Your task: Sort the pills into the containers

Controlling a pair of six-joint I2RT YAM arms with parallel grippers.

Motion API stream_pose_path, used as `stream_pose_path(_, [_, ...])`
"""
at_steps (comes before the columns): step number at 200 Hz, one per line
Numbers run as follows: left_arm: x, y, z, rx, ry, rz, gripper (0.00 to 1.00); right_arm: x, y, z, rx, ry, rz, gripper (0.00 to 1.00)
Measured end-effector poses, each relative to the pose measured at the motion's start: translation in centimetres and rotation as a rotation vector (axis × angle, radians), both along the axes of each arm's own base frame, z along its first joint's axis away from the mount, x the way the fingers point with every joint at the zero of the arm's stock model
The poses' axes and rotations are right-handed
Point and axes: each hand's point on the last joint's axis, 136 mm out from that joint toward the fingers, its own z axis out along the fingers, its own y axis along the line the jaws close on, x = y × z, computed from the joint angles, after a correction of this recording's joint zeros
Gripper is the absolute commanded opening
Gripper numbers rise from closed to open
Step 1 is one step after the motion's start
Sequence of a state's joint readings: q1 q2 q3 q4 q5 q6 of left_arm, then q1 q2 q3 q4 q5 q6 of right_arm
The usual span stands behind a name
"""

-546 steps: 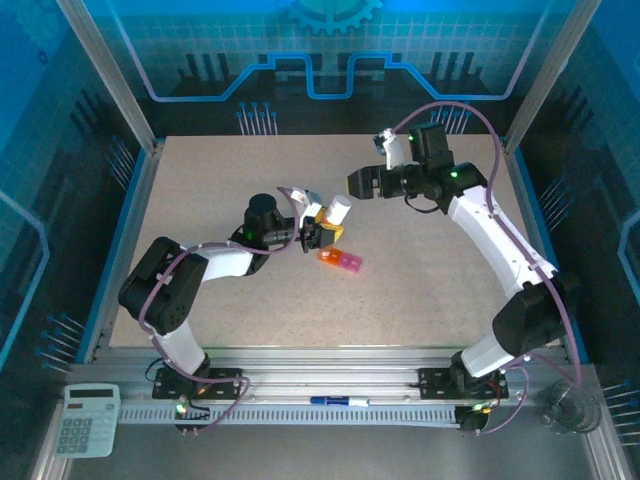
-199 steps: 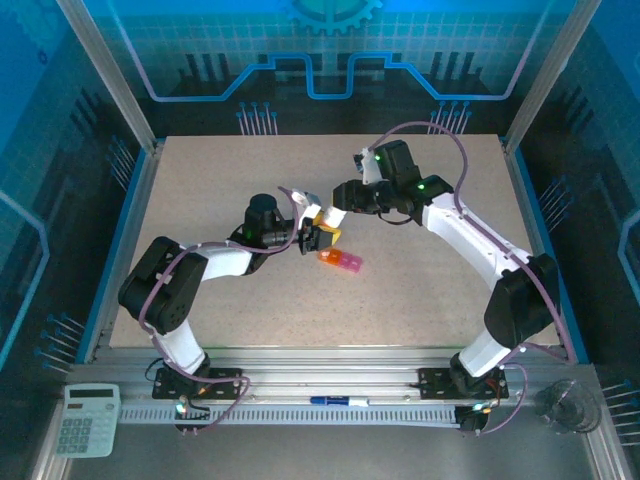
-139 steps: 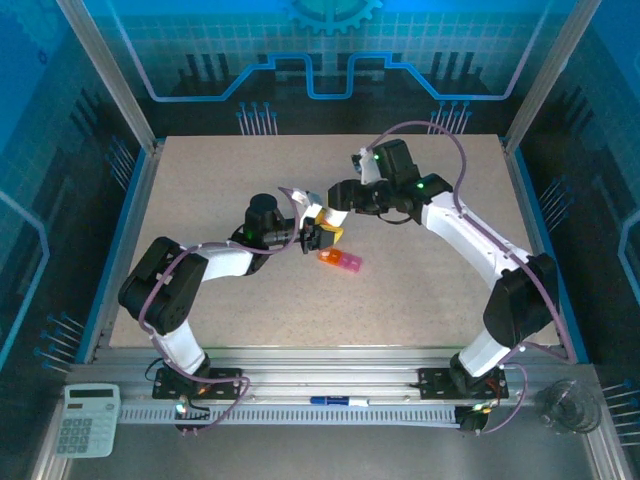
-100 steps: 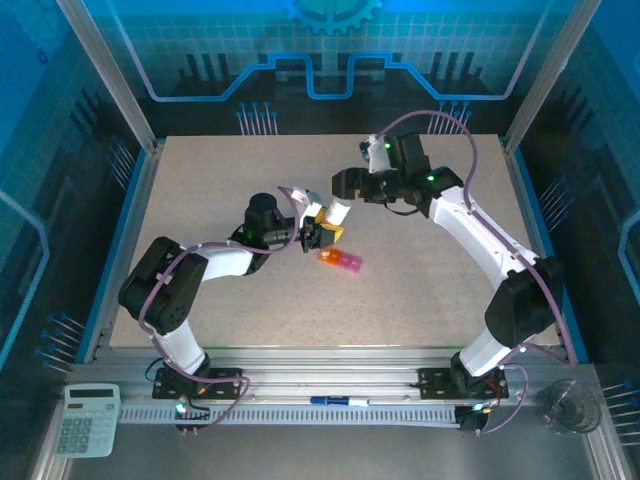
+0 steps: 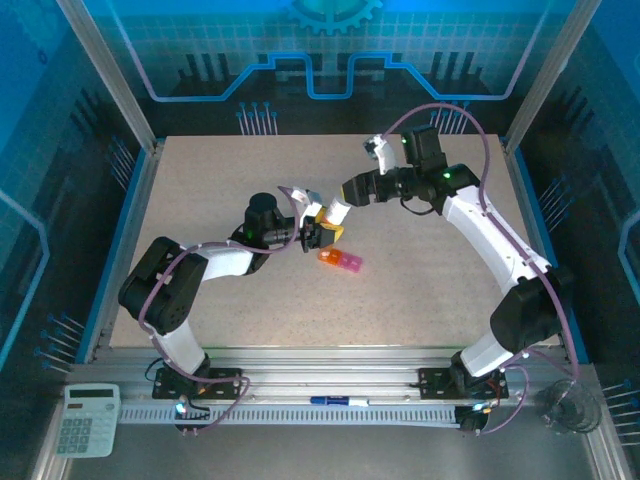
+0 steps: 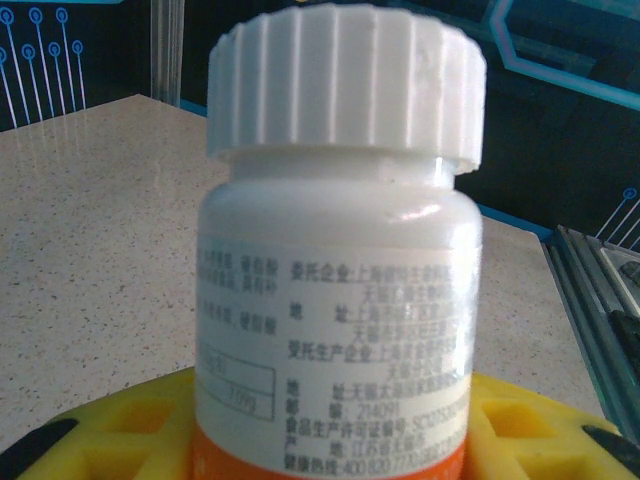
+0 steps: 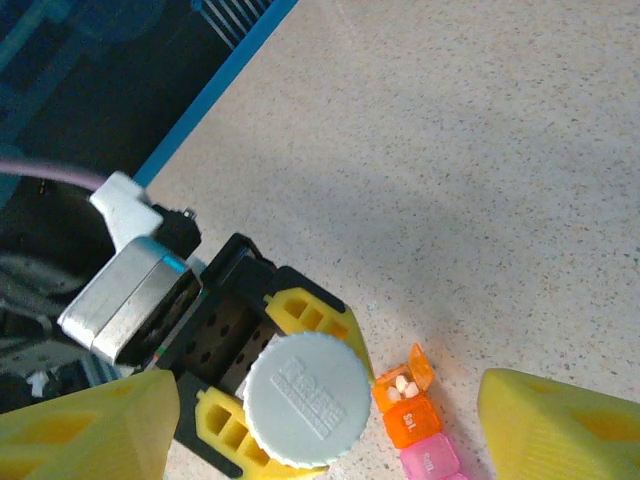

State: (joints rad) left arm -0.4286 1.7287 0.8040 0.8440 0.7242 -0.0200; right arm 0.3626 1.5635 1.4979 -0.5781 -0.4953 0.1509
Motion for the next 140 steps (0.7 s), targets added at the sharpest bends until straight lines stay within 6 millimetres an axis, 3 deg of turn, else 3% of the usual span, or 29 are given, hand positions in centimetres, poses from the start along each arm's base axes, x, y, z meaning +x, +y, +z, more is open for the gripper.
stream_pose_path(51, [0.0, 0.0, 0.0, 0.0, 0.0, 0.0, 0.0, -0.7, 0.6, -0.6, -0.014, -0.022, 0.089, 0.8])
stream_pose_path(94, [0.0, 0.0, 0.0, 0.0, 0.0, 0.0, 0.0, -0.8, 1.2, -2.9, -0.042, 0.03, 0.118, 0.79])
stream_pose_path(140, [0.0, 0.0, 0.0, 0.0, 0.0, 0.0, 0.0, -0.7, 1.4, -3.8, -0.045, 0.055, 0.128, 0.62])
